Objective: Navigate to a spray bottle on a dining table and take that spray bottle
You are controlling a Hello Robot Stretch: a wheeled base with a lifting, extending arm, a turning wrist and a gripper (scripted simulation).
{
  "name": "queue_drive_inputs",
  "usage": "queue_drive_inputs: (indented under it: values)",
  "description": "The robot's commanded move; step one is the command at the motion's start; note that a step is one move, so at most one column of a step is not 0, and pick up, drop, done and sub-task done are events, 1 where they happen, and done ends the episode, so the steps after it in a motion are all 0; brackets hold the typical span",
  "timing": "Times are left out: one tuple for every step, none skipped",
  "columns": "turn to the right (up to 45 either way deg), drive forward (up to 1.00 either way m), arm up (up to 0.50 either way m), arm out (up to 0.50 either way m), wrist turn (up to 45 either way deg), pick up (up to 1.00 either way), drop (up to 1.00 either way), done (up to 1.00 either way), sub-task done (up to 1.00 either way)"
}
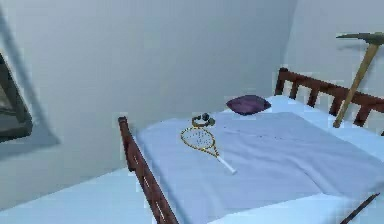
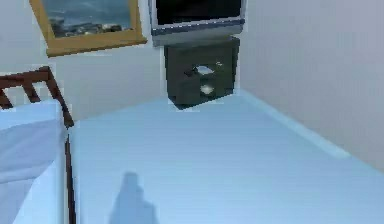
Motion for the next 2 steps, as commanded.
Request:
queue_drive_inputs:
  values:
    - [-45.0, 0.0, 0.0, 0.0, 0.0, 0.0, 0.0, 0.0, 0.0]
    - [-45.0, 0.0, 0.0, 0.0, 0.0, 0.0, 0.0, 0.0, 0.0]
